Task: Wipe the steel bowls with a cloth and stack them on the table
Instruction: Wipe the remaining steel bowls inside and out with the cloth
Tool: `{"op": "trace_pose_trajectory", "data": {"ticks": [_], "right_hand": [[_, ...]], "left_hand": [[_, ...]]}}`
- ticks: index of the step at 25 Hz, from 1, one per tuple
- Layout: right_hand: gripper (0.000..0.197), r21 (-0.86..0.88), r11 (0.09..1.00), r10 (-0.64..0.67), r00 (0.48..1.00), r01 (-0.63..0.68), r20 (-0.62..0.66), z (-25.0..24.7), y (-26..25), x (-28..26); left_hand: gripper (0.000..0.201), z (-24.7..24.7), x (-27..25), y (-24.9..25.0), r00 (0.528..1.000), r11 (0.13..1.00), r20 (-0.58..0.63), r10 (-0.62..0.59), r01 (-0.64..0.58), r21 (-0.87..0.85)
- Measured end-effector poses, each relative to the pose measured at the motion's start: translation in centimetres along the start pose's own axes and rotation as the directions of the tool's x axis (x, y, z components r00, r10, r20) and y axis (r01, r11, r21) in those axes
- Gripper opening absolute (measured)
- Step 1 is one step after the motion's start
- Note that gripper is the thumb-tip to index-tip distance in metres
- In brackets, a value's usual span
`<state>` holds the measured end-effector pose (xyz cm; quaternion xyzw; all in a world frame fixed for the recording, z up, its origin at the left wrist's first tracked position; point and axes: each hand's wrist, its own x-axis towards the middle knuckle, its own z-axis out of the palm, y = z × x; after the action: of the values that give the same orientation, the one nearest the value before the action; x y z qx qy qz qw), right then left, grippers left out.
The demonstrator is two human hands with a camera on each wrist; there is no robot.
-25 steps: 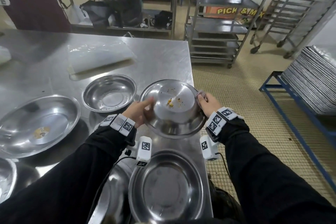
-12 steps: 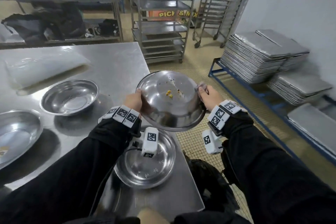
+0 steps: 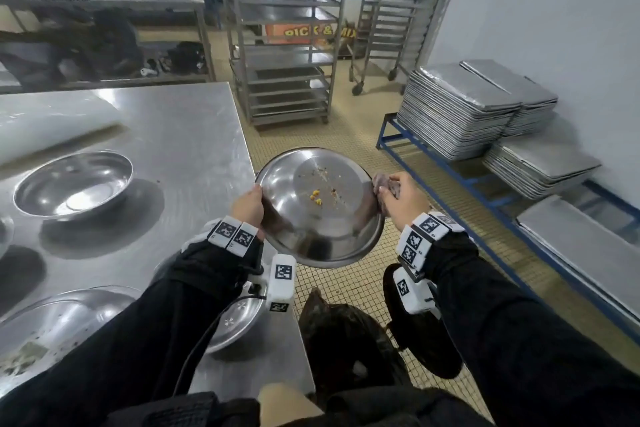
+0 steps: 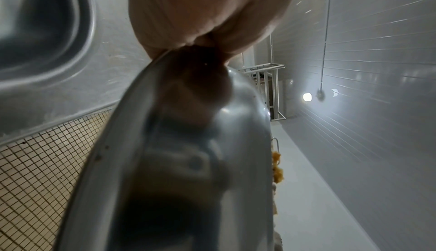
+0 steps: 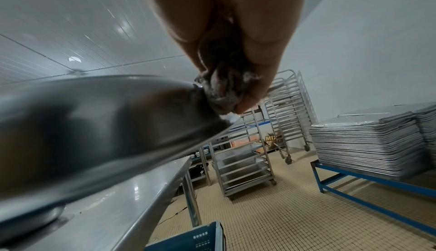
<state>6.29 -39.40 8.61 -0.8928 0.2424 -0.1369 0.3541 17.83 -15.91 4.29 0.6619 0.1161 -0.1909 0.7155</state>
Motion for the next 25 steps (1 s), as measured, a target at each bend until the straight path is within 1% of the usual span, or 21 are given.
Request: {"op": "trace_pose_trajectory", "data": {"ticks": [2, 4, 5, 7, 8, 9, 11, 12, 13, 14, 16, 17, 18, 19, 20, 21, 22, 23, 24, 25], "right_hand": [[0.027, -0.022, 0.989, -0.146, 0.989, 0.146, -0.029, -1.0, 0.8, 1.8], [0.027, 0.004, 0.964, -0.267, 0.961, 0.268, -0.072, -1.7, 0.7, 4.3], [0.028, 0.029, 0.947, -0.316, 0.946, 0.319, -0.07, -1.7, 0.2, 5.4], [0.03, 0.051, 0.905, -0.422, 0.906, 0.422, -0.02, -1.1, -1.1, 8.0], [0.032, 0.054, 0.877, -0.48, 0.877, 0.478, 0.018, -0.3, -1.8, 9.1], [0.033, 0.054, 0.845, -0.534, 0.841, 0.532, 0.086, 0.7, -2.4, 10.0], [0.034, 0.02, 0.767, -0.622, 0.734, 0.642, 0.271, 2.8, -2.9, 10.4], [0.034, 0.02, 0.726, -0.649, 0.675, 0.687, 0.351, 3.6, -2.4, 10.5], [0.034, 0.043, 0.697, -0.669, 0.628, 0.716, 0.398, 4.1, -1.7, 10.2], [0.035, 0.066, 0.675, -0.686, 0.592, 0.735, 0.422, 4.4, -0.4, 9.8], [0.037, 0.092, 0.638, -0.707, 0.535, 0.765, 0.462, 4.7, 2.7, 8.9], [0.036, 0.09, 0.637, -0.698, 0.524, 0.765, 0.488, 4.9, 4.3, 8.4], [0.034, 0.087, 0.645, -0.686, 0.526, 0.759, 0.503, 5.0, 5.6, 8.1], [0.033, 0.097, 0.674, -0.668, 0.549, 0.732, 0.503, 5.0, 6.4, 8.0], [0.032, 0.14, 0.726, -0.642, 0.592, 0.673, 0.486, 4.8, 6.6, 8.0], [0.031, 0.216, 0.778, -0.615, 0.644, 0.59, 0.455, 4.6, 6.1, 8.0], [0.032, 0.287, 0.802, -0.597, 0.688, 0.523, 0.413, 4.3, 5.0, 8.3], [0.033, 0.335, 0.8, -0.597, 0.715, 0.497, 0.363, 4.1, 3.5, 8.5], [0.034, 0.348, 0.785, -0.613, 0.723, 0.513, 0.318, 4.0, 1.9, 8.8], [0.035, 0.34, 0.76, -0.644, 0.709, 0.553, 0.288, 4.2, 0.5, 9.0]], "left_hand": [[0.024, 1.6, -0.3, -0.7, 1.0, 0.998, -0.026, -0.015, 0.014, -0.054], [0.023, 2.9, -0.3, -1.3, 0.999, 0.995, -0.051, -0.016, 0.011, -0.103], [0.023, 3.2, -0.4, -1.5, 0.998, 0.994, -0.066, -0.021, 0.014, -0.104], [0.022, 4.0, 0.3, -2.3, 0.99, 0.997, -0.139, -0.01, 0.0, -0.078], [0.022, 4.2, 0.6, -2.6, 0.985, 0.999, -0.172, -0.013, 0.007, -0.035], [0.023, 4.4, 1.1, -3.1, 0.979, 1.0, -0.204, -0.019, 0.019, -0.006], [0.03, 4.5, 1.4, -3.8, 0.972, 0.999, -0.23, -0.039, 0.043, 0.012], [0.031, 4.8, 1.3, -3.9, 0.969, 0.999, -0.247, -0.03, 0.024, -0.027], [0.032, 5.0, 1.1, -3.9, 0.963, 0.998, -0.269, -0.033, 0.016, -0.063], [0.036, 5.1, 0.6, -3.8, 0.954, 0.996, -0.296, -0.036, 0.011, -0.087], [0.044, 5.2, 0.0, -3.5, 0.926, 0.995, -0.374, -0.05, 0.014, -0.097], [0.044, 5.1, -0.6, -3.3, 0.914, 0.997, -0.401, -0.052, 0.023, -0.077], [0.042, 5.0, -1.1, -3.1, 0.899, 0.999, -0.436, -0.043, 0.03, -0.036], [0.04, 4.9, -1.4, -3.1, 0.885, 1.0, -0.466, -0.023, 0.017, -0.017], [0.04, 4.6, -1.8, -3.0, 0.876, 1.0, -0.483, -0.012, 0.002, -0.021], [0.042, 4.4, -2.1, -2.9, 0.871, 0.999, -0.49, -0.019, -0.008, -0.053], [0.044, 4.6, -2.5, -2.8, 0.875, 1.0, -0.485, 0.004, -0.013, -0.015], [0.047, 4.6, -2.7, -2.7, 0.877, 1.0, -0.479, 0.024, -0.016, 0.02], [0.048, 4.6, -2.6, -2.8, 0.878, 0.998, -0.475, 0.049, -0.019, 0.068], [0.049, 4.9, -2.5, -2.7, 0.879, 0.994, -0.471, 0.078, -0.035, 0.099]]}}
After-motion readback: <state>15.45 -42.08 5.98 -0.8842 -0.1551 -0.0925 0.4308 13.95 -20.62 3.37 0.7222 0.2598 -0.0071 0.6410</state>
